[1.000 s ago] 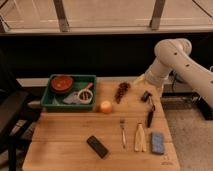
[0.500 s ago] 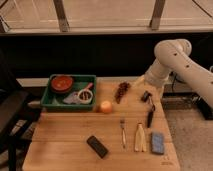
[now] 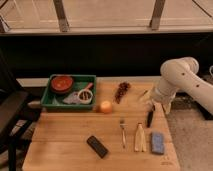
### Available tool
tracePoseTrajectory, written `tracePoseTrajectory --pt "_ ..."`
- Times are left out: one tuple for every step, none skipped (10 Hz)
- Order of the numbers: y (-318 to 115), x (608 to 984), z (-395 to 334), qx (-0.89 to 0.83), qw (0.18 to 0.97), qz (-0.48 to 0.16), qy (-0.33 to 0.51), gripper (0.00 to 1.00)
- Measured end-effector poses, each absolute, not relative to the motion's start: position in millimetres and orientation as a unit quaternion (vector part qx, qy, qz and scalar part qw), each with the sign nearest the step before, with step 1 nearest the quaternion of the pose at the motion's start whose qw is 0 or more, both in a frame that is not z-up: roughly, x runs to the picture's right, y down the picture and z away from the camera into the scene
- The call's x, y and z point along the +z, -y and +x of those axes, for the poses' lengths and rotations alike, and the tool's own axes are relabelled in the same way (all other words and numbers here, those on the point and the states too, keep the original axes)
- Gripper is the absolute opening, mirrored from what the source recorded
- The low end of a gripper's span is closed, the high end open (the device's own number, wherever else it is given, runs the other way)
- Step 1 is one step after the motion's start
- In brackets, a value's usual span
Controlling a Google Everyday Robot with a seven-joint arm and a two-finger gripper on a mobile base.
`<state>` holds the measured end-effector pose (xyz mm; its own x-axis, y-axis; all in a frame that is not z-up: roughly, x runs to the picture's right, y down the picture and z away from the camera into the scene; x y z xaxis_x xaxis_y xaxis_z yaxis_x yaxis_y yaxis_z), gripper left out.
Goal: Place sponge in table surface
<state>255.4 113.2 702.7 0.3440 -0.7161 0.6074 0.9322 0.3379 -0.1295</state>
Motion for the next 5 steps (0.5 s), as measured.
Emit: tracePoseTrajectory --pt "-125.4 701.0 259.1 -0.520 0.786 -0.243 0.231 0.80" --pt "-135.3 700.3 260.8 -0.517 0.784 -0.250 0.235 0.80" --pt "-134.5 700.6 259.4 -0.518 0.784 -0.249 0.236 0.80" --pt "-134.3 700.8 259.1 -0.518 0.784 -0.249 0.236 0.80" --pt "-134.4 700.5 259.9 -0.517 0.784 -0.249 0.236 0.80"
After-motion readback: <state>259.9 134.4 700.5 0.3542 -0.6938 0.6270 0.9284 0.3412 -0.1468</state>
